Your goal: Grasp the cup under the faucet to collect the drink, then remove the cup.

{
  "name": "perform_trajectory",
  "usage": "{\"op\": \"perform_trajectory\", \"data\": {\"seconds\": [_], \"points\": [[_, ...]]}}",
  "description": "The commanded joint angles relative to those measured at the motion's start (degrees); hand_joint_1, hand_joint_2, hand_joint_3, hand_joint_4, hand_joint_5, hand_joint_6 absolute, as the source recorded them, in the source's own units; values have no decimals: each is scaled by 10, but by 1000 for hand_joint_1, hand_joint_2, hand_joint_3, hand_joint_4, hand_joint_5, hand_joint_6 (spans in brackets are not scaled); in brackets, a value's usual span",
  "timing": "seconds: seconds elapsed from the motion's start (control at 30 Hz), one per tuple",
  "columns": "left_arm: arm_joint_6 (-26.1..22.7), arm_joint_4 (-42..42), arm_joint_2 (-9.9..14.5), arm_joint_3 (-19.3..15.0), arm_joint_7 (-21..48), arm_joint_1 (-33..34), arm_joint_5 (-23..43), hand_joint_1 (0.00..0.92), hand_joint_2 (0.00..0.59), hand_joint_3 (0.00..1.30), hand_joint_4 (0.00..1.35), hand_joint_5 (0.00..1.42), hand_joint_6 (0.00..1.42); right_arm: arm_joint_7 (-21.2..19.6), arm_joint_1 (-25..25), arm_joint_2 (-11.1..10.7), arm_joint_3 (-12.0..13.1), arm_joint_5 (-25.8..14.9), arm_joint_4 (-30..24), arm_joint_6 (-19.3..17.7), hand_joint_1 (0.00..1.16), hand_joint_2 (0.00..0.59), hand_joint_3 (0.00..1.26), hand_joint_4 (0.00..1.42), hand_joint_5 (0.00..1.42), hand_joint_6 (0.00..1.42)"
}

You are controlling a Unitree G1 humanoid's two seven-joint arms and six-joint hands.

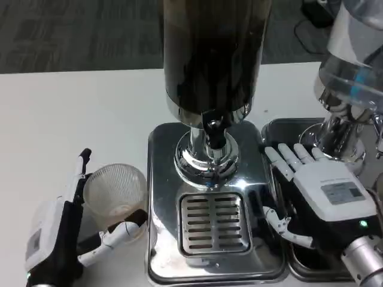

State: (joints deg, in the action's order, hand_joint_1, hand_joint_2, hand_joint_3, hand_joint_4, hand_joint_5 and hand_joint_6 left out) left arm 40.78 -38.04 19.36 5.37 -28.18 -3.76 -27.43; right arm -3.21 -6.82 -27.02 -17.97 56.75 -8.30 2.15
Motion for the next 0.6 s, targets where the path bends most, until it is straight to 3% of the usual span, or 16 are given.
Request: {"op": "perform_trajectory", "data": {"seconds": [0.03,0.17,0.37,0.6], "points": [[23,-12,-3,3,11,12,13,285,49,0,0,159,96,4,-5,3,7,-4,-11,7,302,499,44,0,0,0],[28,-19,-1,6,18,18,15,286,54,0,17,236,198,3,-6,5,6,-4,-12,10,299,499,44,0,0,0],[30,-23,4,13,39,23,19,389,79,65,125,362,354,0,-3,8,4,-3,-10,11,296,499,45,0,0,0],[16,-17,14,20,84,23,25,390,85,0,1,245,227,0,0,12,4,-8,-2,10,290,492,45,0,0,0]]}}
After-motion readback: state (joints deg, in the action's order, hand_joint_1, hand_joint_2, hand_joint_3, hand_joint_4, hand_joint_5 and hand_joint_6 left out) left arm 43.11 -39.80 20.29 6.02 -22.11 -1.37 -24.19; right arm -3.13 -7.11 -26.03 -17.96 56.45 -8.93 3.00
